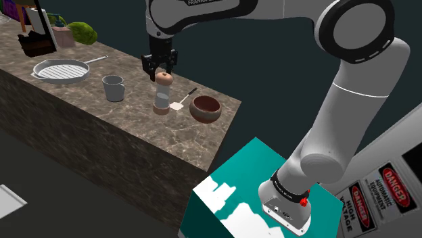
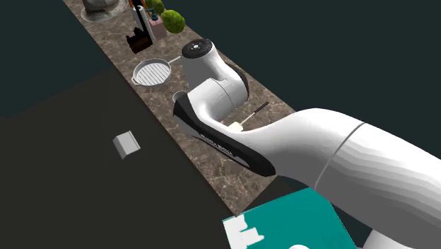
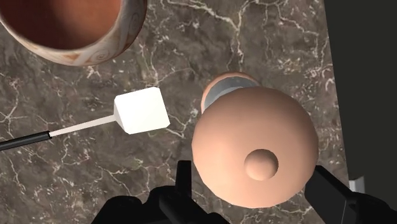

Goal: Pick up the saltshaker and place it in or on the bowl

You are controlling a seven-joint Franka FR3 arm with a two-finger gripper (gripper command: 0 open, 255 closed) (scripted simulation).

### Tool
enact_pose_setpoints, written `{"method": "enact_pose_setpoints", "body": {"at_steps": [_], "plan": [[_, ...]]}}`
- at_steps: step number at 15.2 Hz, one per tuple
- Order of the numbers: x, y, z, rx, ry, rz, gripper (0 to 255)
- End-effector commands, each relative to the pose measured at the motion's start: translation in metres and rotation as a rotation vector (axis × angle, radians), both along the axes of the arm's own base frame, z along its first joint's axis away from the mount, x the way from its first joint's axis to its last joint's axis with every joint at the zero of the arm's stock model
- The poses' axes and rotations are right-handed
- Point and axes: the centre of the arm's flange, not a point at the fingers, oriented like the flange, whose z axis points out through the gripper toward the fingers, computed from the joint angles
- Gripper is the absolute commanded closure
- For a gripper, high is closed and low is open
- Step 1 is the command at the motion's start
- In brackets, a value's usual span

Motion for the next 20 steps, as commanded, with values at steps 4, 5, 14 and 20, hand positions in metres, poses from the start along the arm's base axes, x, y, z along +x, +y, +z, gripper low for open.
{"method": "enact_pose_setpoints", "body": {"at_steps": [4,5,14,20], "plan": [[-0.001,-0.001,0.027,0.0,0.0,0.0,255],[-0.001,-0.001,0.032,0.0,0.0,0.0,255],[-0.001,-0.001,0.079,0.0,0.0,0.0,255],[-0.001,-0.001,0.111,0.0,0.0,0.0,255]]}}
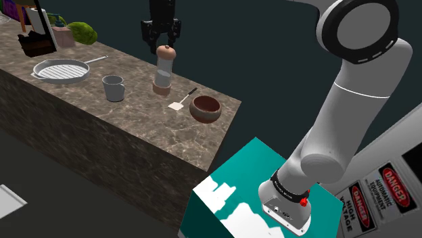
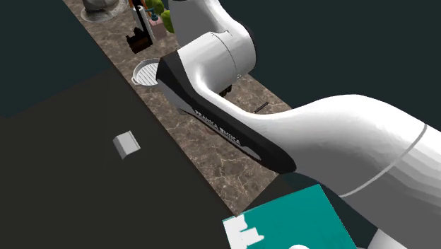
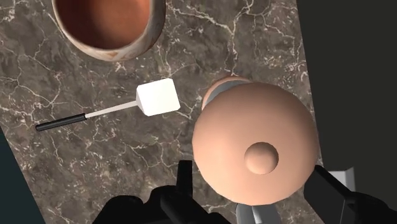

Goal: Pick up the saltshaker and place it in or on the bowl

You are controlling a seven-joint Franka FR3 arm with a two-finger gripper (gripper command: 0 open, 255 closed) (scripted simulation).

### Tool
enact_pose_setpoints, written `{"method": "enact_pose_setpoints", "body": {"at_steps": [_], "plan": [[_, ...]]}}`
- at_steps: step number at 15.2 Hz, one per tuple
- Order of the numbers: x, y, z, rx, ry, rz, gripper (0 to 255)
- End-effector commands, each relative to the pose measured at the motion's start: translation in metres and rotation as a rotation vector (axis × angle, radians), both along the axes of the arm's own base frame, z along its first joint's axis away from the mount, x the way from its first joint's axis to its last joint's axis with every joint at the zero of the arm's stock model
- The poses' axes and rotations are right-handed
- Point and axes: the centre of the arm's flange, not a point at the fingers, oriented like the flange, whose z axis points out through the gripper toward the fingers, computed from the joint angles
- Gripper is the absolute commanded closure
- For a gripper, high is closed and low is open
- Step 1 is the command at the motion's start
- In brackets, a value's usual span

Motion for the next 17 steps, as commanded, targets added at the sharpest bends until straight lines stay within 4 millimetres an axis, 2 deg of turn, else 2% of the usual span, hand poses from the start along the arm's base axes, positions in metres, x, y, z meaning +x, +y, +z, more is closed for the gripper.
{"method": "enact_pose_setpoints", "body": {"at_steps": [1,17], "plan": [[-0.001,0.0,0.007,0.0,0.0,0.0,255],[-0.088,-0.179,0.076,0.0,0.0,0.0,255]]}}
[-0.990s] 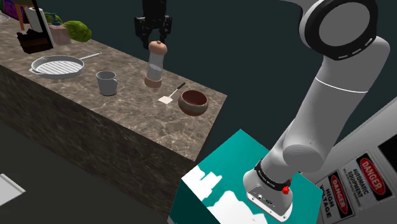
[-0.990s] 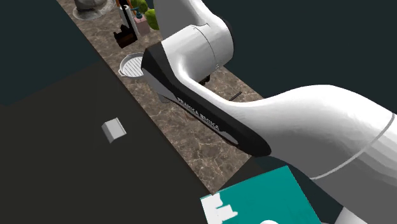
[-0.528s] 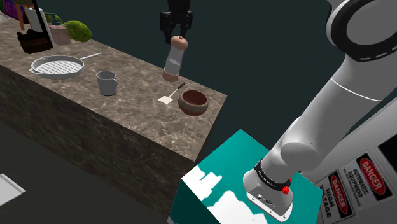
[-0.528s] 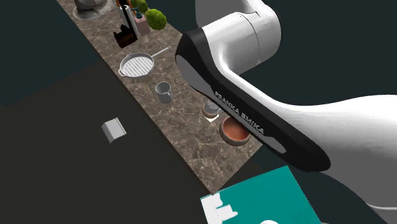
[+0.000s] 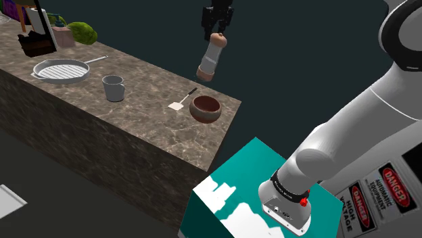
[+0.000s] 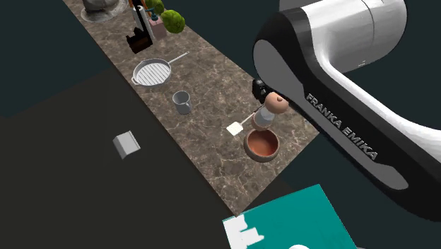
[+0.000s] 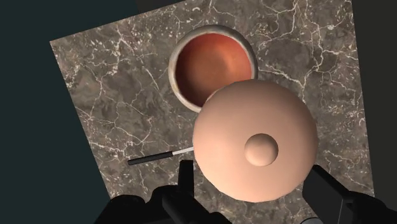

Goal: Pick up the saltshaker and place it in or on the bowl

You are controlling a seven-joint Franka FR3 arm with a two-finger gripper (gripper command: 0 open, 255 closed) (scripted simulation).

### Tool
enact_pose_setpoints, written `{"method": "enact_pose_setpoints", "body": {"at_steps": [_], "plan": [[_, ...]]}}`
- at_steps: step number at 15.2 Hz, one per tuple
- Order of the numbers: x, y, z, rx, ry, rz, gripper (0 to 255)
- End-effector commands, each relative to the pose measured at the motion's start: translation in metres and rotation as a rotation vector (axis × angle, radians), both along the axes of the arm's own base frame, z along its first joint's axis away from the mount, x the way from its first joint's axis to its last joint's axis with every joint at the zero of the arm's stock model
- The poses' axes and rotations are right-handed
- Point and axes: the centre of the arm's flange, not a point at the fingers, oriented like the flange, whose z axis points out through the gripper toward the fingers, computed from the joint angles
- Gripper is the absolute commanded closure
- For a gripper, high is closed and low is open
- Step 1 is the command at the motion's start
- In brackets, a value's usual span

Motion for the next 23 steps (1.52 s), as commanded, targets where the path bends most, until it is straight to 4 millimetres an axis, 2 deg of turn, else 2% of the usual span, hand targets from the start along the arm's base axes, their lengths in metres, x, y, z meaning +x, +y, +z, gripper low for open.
{"method": "enact_pose_setpoints", "body": {"at_steps": [1,23], "plan": [[-0.01,-0.027,0.011,0.0,0.0,0.001,255],[-0.01,-0.027,-0.105,0.0,0.0,0.001,255]]}}
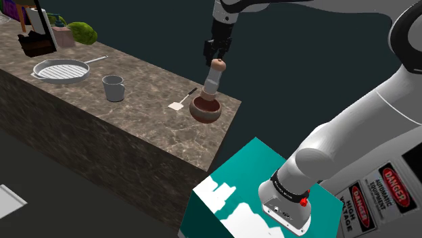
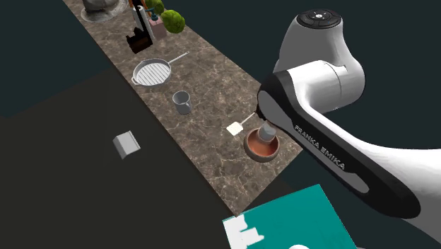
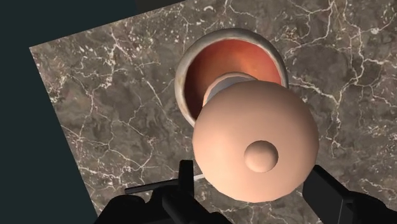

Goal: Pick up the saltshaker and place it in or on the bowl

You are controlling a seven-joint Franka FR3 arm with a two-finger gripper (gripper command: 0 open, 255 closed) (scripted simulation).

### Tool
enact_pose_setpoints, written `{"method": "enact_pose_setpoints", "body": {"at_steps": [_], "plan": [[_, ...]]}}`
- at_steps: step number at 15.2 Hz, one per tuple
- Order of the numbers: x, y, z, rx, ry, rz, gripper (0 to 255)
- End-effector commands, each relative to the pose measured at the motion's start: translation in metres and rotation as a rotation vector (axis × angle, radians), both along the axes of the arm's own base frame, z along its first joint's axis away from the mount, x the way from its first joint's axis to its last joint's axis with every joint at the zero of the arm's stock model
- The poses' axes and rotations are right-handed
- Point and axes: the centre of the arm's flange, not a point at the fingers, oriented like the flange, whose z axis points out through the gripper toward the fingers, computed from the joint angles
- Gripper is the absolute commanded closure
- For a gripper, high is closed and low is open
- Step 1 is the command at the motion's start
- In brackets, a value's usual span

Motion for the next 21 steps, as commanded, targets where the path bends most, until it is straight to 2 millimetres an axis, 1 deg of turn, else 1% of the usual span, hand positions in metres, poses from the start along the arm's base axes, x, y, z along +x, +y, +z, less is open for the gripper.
{"method": "enact_pose_setpoints", "body": {"at_steps": [1,5,13,14,19,21], "plan": [[0.0,0.001,-0.01,0.0,-0.001,0.0,255],[0.0,0.001,-0.033,0.0,-0.001,0.0,255],[0.0,0.001,-0.033,0.0,-0.001,0.0,255],[0.0,0.001,-0.033,0.0,-0.001,0.0,0],[0.0,0.001,-0.033,0.0,-0.001,0.0,0],[-0.001,0.003,-0.006,0.0,-0.001,0.0,0]]}}
